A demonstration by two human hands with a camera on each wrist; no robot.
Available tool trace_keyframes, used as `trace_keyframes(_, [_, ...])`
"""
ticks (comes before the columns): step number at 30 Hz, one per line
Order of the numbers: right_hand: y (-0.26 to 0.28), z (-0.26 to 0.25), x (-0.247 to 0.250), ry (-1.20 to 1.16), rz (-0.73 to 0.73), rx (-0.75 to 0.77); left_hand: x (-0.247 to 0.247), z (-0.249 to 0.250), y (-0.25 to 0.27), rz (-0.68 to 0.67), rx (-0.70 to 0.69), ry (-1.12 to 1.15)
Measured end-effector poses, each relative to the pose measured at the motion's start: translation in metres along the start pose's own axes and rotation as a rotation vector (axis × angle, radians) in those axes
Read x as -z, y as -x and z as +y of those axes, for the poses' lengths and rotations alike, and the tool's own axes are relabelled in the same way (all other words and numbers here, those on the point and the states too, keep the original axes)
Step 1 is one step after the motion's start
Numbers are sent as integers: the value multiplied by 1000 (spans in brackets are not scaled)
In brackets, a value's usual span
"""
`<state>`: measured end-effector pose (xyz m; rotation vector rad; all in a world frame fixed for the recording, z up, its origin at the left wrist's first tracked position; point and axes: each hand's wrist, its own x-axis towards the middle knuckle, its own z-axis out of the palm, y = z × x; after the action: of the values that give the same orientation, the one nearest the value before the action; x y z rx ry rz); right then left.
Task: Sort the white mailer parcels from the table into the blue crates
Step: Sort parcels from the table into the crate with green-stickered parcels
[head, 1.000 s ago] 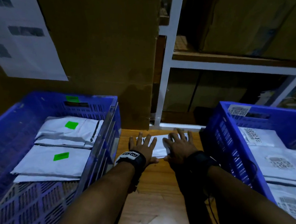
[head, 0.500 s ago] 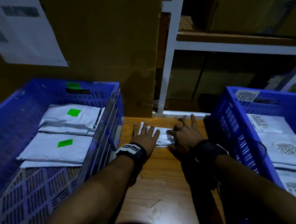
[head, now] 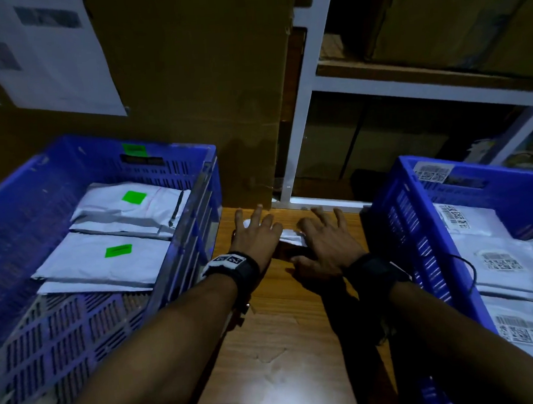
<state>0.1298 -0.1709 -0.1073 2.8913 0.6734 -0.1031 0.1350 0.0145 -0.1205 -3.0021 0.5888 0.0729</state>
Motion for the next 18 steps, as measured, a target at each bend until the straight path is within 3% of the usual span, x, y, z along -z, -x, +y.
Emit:
trace_keyframes(6, [-1, 15, 23, 72, -2, -56, 31, -5, 2, 29, 9, 45])
trace_keyframes(11, [3, 27, 50, -108, -41, -184, 45, -12, 4, 182, 141, 59])
trace_keyframes(18, [19, 24, 93, -308, -38, -259, 57, -10, 16, 355, 106, 52])
